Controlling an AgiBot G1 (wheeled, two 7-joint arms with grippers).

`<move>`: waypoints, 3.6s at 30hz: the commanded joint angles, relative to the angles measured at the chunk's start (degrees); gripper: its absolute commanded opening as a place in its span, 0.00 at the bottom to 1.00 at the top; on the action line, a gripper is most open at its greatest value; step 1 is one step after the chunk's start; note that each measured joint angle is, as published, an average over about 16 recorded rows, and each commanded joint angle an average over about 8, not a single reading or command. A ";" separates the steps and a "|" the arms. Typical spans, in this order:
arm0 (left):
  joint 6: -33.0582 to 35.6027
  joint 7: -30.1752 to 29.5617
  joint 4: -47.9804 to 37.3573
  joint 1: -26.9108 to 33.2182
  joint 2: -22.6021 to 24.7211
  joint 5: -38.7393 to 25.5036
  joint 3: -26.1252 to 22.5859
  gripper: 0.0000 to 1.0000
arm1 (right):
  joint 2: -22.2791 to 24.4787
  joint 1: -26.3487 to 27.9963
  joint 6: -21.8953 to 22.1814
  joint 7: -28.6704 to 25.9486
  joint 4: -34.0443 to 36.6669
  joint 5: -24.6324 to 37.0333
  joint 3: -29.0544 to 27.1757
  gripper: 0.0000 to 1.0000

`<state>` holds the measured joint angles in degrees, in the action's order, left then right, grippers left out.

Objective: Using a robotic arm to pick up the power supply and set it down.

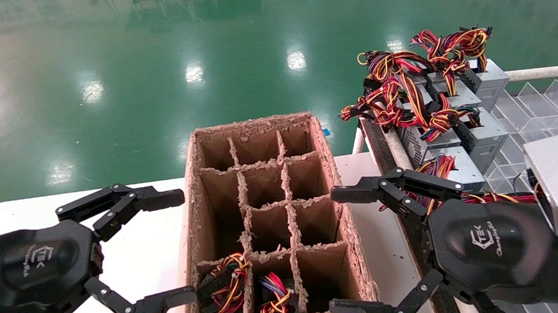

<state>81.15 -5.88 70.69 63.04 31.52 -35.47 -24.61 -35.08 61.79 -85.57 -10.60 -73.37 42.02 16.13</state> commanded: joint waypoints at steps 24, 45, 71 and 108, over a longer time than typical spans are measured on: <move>0.00 0.00 0.00 0.00 0.00 0.00 0.00 0.00 | 0.35 0.91 4.48 1.06 -1.28 7.29 1.31 1.00; 0.00 0.00 0.00 0.00 0.00 0.00 0.00 0.00 | -19.40 15.73 11.57 0.98 2.05 34.93 15.50 1.00; 0.00 0.00 0.00 0.00 0.00 0.00 0.00 0.00 | -25.81 16.04 10.51 2.70 9.74 38.74 19.91 0.00; 0.00 0.00 0.00 0.00 0.00 0.00 0.00 0.00 | -26.46 18.06 9.26 3.09 9.38 38.82 20.13 0.00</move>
<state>81.15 -5.88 70.69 63.04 31.52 -35.47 -24.62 -61.40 79.81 -76.22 -7.59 -64.16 80.74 36.14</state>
